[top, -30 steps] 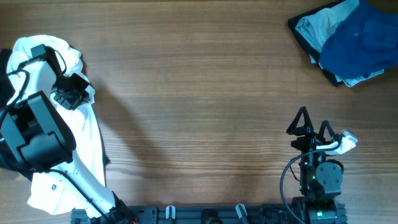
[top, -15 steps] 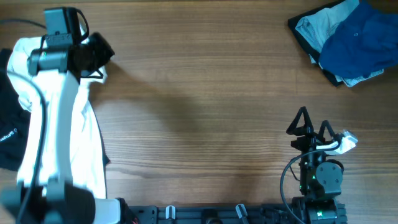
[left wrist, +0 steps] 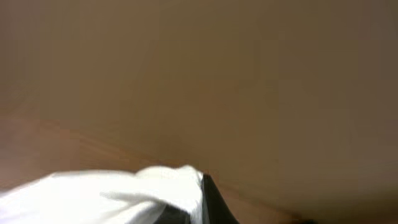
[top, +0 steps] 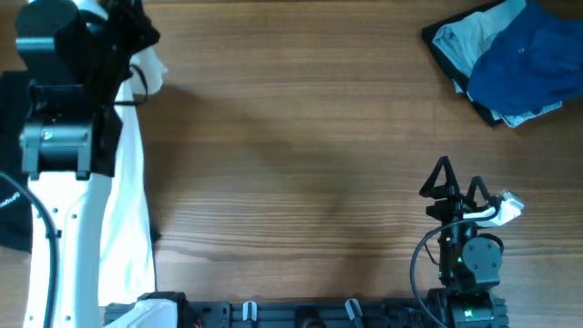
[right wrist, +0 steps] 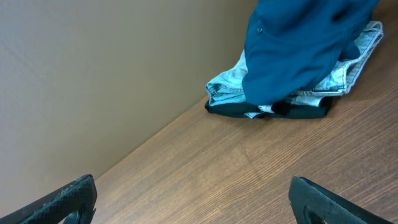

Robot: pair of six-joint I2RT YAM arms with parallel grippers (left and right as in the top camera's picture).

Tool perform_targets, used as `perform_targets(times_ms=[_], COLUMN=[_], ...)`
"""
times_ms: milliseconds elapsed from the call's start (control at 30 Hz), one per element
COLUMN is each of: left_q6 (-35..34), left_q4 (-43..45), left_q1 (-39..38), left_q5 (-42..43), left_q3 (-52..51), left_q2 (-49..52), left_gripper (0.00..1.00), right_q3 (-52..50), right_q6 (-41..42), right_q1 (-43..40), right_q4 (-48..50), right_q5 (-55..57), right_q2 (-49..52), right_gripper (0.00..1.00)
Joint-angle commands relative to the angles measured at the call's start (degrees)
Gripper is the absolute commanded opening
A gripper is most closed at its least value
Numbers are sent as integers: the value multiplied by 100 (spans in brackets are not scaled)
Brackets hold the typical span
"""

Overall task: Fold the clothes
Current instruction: 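Drag the T-shirt rightward across the table with the left gripper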

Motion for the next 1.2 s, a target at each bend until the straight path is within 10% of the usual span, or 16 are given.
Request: perform_targets(times_ms=[0,500,1167], left_q6=[160,240,-140], left_q4=[1058,1335,4581], left_q1=[-485,-1609,-3821], left_q5=[-2,575,92], left_q3=[52,544,782], left_q2=[199,2898,3526], left_gripper=[4,4,4], right_q3=[-7,-7,-7], right_q6=[42,44,42], right_q1=[11,11,11], right_q4=[28,31,31], right_q5=[15,17,15], right_q2=[-20,-20,-20], right_gripper=[100,100,100])
